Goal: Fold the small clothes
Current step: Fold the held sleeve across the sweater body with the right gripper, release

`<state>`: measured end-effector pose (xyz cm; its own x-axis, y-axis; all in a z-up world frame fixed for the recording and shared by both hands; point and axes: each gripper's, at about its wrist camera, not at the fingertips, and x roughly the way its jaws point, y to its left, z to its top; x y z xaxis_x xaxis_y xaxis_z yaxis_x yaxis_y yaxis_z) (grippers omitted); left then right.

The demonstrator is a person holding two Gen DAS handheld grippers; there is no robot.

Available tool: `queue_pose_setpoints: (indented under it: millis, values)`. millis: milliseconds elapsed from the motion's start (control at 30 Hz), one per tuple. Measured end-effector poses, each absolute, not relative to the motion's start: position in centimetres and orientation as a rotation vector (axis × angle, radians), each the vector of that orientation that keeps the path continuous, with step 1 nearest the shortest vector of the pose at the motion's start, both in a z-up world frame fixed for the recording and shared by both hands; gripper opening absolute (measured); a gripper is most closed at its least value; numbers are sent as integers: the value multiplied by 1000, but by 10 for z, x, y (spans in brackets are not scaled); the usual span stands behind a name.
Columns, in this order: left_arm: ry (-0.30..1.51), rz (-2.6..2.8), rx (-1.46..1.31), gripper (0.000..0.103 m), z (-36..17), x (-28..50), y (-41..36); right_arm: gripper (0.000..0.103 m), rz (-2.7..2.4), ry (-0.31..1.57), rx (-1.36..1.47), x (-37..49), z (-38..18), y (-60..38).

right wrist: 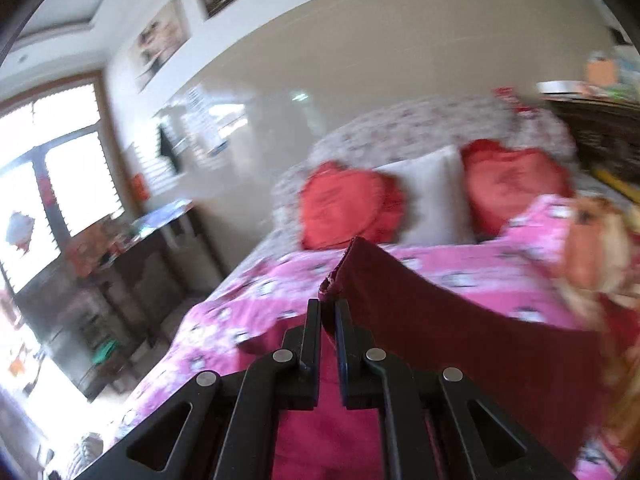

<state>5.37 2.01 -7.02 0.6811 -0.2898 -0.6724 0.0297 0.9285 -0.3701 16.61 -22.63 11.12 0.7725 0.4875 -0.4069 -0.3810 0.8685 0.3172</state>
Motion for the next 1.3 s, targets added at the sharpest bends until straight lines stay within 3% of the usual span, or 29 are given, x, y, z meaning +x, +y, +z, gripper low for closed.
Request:
queue_pose_setpoints:
  millis: [267,467,733,867,1033,1133,1167,1300]
  values:
    - [785,-199,-399,78,-71,53,27,6,651,681,177,206,47,-78]
    - [788,-192,-407,77,-71,51,29,6,691,774,74,224,13,-37]
    - [805,-193,-396,77,-69,55,26,6,468,660,-29,181,35,-131]
    - [762,-198,-326,77,-47,71,17,6,189,677,-132,169,4,-216]
    - [663,-246,-223,80,-8,128,-7,6,128,821,18,175,-59,-279]
    - [835,-186,-205,80,-40,184,-5,11,141,824,23,178,-60,-280]
    - [893,-135,-237,71,-58,194,5,14,147,820,18,177,-60,-279]
    - [807,-147,-209,68,-72,175,9,18,177,815,37,178,-61,-282]
